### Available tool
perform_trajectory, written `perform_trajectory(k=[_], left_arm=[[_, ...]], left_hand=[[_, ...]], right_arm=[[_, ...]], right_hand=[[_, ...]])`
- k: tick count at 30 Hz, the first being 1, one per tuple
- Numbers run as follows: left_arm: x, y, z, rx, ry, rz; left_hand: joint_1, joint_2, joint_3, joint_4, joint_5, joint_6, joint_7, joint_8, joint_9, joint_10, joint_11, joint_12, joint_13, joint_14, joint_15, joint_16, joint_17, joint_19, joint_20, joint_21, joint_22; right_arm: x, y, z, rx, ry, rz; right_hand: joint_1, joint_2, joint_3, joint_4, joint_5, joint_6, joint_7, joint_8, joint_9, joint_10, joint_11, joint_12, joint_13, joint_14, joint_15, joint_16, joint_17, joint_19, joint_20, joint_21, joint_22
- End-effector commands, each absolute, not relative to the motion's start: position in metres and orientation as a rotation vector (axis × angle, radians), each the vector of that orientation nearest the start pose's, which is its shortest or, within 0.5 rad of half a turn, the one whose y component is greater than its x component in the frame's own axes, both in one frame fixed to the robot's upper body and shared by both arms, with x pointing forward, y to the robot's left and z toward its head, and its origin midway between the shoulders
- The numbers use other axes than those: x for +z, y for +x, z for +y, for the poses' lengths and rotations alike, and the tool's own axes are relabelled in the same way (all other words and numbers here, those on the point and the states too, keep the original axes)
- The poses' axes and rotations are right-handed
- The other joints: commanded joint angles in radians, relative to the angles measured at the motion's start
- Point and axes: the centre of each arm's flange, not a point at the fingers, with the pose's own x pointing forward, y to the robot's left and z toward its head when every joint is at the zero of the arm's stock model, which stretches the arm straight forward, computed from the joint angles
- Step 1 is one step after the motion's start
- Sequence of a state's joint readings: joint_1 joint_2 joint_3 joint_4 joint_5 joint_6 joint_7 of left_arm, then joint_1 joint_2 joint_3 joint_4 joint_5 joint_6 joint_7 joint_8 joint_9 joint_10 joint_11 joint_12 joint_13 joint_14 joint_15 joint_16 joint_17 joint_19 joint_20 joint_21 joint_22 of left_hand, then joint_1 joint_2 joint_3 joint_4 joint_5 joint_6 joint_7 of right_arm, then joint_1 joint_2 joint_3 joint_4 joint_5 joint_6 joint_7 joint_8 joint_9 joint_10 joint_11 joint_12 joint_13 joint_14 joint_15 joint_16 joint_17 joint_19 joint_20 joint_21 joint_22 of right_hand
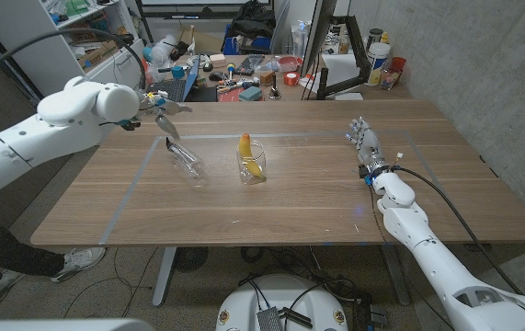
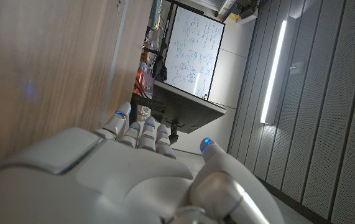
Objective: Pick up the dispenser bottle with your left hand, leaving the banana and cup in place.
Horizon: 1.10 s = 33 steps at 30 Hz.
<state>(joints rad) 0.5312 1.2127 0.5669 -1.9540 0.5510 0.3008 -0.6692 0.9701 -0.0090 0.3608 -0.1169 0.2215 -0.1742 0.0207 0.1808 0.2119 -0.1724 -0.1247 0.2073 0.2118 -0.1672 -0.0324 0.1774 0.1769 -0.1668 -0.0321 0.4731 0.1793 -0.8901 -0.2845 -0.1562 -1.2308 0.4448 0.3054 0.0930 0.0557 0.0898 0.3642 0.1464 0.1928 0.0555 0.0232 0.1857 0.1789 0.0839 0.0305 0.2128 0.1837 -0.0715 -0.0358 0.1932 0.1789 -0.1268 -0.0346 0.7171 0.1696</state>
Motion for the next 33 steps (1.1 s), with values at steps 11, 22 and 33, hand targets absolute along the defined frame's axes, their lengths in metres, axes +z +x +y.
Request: perform_trajectory(k=[11,22,33], left_arm=[[0.126,0.556,0.330,-0.075,1.892,-0.071],[0.117,0.560,0.330,-0.102,1.901,-0.039],[0.105,0.567,0.335,-0.131,1.914,0.022]], left_hand=[[-0.012,-0.003,-0.019,0.005,0.001,-0.495,0.007,0.011,0.003,-0.296,0.009,0.010,0.004,-0.258,-0.011,0.007,0.003,-0.147,-0.095,-0.009,0.005],[-0.009,0.004,-0.025,0.007,0.003,-0.497,0.008,0.012,0.003,-0.299,0.013,0.012,0.005,-0.263,-0.006,0.007,0.003,-0.150,-0.093,-0.016,0.005],[-0.006,0.008,-0.030,0.007,0.005,-0.502,0.013,0.011,0.004,-0.304,0.016,0.014,0.006,-0.270,0.001,0.006,0.003,-0.157,-0.088,-0.024,0.006]], right_arm=[[-0.053,0.657,-0.291,0.133,0.095,-0.613],[-0.053,0.659,-0.288,0.136,0.090,-0.609],[-0.053,0.659,-0.286,0.136,0.084,-0.607]], right_hand=[[-0.006,0.072,-0.006,0.002,0.010,0.008,0.004,0.006,0.006,0.008,0.006,0.002,0.002,-0.001,-0.013,0.003,0.002,0.001,-0.107,-0.008,0.005],[-0.007,0.072,-0.008,0.002,0.010,0.008,0.004,0.005,0.006,0.006,0.006,0.001,0.002,-0.001,-0.013,0.003,0.002,0.002,-0.107,-0.010,0.005],[-0.006,0.073,-0.009,0.002,0.011,0.007,0.004,0.005,0.006,0.007,0.007,0.001,0.002,-0.001,-0.014,0.002,0.002,0.003,-0.107,-0.014,0.005]])
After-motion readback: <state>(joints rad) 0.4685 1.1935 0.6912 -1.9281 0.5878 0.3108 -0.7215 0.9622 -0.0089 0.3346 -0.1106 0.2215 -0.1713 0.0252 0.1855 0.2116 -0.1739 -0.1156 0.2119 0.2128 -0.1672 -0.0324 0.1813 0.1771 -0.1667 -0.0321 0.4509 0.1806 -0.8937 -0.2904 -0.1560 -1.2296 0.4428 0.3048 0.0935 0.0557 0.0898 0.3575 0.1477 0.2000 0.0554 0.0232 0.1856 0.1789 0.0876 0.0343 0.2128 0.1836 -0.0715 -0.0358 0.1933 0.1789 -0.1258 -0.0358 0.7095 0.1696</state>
